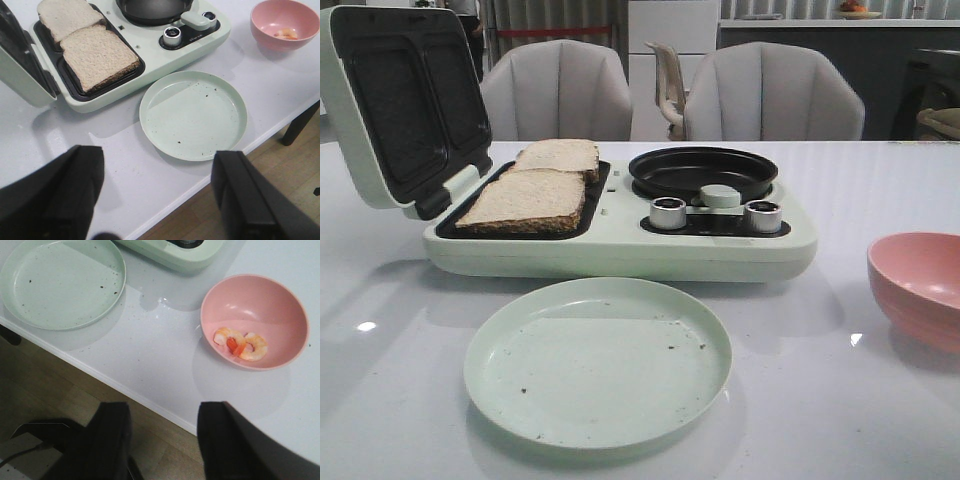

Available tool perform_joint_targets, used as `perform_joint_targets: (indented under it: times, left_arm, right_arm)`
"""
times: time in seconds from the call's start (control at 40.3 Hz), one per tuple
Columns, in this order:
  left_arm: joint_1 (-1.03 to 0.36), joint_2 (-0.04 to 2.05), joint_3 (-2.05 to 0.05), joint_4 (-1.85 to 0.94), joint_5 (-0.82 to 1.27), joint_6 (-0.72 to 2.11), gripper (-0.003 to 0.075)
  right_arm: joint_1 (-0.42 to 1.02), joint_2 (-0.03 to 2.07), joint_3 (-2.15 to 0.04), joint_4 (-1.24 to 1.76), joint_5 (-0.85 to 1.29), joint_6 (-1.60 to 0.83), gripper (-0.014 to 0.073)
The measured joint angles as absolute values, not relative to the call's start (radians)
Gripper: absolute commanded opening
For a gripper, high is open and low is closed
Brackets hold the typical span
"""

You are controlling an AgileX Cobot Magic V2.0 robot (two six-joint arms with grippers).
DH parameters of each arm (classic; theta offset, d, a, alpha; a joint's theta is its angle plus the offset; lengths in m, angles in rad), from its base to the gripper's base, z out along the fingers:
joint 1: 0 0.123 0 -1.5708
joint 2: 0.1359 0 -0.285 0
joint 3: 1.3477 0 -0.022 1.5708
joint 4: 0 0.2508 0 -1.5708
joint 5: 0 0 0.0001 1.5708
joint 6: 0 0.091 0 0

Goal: Make breakfast with bread and shrimp

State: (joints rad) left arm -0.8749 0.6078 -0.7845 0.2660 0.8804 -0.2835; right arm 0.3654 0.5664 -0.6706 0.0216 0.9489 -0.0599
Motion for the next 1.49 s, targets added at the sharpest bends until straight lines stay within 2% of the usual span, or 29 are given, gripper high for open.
perform_joint_targets:
  times: [0.273, 0.347, 0.496, 0.794, 1.017, 1.215, 1.488]
  left_arm:
    - [-0.875, 0.608, -0.785, 0.256, 0.879, -0.283, 0.0502]
    - [-0.875, 0.608, -0.785, 0.255, 0.877, -0.283, 0.0461]
    - [-0.875, 0.625, -0.791, 0.254, 0.887, -0.283, 0.033]
    - [-0.875, 0.824, -0.885, 0.283, 1.002, -0.283, 0.011]
    - [-0.868, 0.992, -0.894, 0.408, 1.023, -0.283, 0.01]
    - [-0.693, 1.123, -0.894, 0.433, 1.029, -0.283, 0.0103]
    - [-0.247, 1.179, -0.907, 0.187, 0.949, -0.067, 0.0103]
  right_arm:
    - [0.365, 0.566, -0.671, 0.022, 0.949, -0.06, 0.0431]
    - [0.365, 0.566, -0.671, 0.022, 0.949, -0.06, 0.0431]
    - [0.365, 0.566, -0.671, 0.022, 0.949, -0.06, 0.0431]
    - [0.365, 0.566, -0.671, 0.022, 0.949, -0.06, 0.0431]
    - [0.365, 0.566, -0.671, 0.022, 0.949, -0.06, 0.0431]
    - [0.365, 0.566, -0.671, 0.022, 0.949, -0.06, 0.0431]
    - [0.365, 0.566, -0.671, 0.022, 0.949, -0.06, 0.0431]
